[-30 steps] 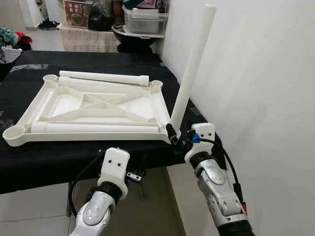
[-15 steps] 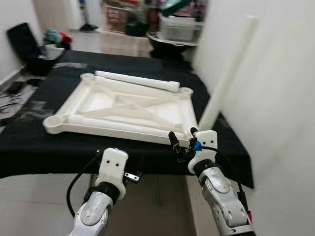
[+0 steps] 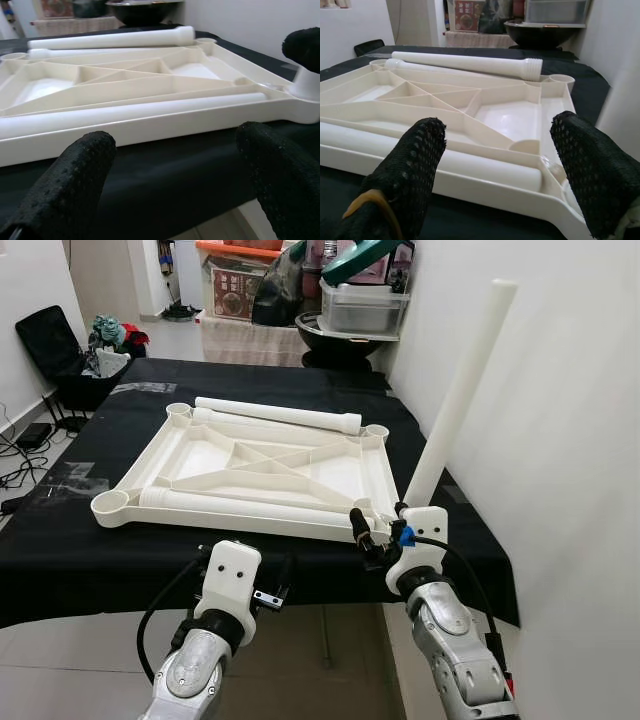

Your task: Building children table

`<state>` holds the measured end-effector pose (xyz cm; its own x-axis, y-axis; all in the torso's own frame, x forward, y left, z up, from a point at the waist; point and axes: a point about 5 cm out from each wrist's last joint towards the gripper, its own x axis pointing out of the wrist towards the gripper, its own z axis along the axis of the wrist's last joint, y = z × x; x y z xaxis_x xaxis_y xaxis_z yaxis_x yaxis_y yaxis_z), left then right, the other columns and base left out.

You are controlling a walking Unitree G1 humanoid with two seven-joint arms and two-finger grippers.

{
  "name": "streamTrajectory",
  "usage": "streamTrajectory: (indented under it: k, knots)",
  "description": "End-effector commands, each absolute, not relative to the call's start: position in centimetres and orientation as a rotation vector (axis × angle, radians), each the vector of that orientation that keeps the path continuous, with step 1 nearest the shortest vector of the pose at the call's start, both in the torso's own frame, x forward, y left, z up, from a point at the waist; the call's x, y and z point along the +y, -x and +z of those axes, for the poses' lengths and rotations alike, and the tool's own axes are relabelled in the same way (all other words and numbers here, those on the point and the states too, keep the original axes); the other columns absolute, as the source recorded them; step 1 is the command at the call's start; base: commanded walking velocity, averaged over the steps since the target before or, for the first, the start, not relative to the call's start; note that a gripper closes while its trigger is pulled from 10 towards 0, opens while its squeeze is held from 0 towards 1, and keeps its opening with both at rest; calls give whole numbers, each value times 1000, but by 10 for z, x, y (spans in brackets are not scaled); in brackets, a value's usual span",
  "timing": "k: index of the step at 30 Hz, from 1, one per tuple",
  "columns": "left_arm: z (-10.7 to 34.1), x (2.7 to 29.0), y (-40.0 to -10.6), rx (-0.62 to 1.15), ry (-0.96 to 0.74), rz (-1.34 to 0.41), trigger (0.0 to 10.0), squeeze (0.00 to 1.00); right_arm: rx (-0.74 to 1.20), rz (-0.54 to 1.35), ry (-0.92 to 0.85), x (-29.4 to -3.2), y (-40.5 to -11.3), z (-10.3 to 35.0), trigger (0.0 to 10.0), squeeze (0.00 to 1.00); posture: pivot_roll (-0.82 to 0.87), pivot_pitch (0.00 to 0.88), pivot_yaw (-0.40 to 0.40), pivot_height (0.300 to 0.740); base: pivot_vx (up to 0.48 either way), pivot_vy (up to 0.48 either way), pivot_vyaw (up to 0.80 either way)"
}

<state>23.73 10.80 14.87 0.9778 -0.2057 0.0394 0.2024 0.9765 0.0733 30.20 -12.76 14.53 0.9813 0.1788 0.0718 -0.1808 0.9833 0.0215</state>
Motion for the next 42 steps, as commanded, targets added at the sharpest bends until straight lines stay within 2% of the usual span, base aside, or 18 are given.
streamTrajectory:
  k: [1,20,30,36,42]
  knots:
    - [143,111,-237,-16,-81,-196,10000,0,-77,186,-34,-123,-302,149,10000,0,72,20,-112,740,0,480,0]
    - [146,111,-238,-21,-88,-192,10000,0,-94,169,-45,-122,-305,157,10000,0,71,44,-113,740,0,453,0]
    - [165,116,-245,-82,-97,-131,10000,0,-147,170,-71,-119,-309,176,10000,0,71,52,-114,740,0,0,0]
    - [178,118,-248,-135,-103,-100,10000,0,-157,157,-62,-121,-311,180,10000,0,71,55,-114,740,0,0,-800]
    - [190,123,-252,-181,-113,-69,10000,0,-169,162,-60,-119,-311,184,10000,0,73,57,-116,740,0,0,0]
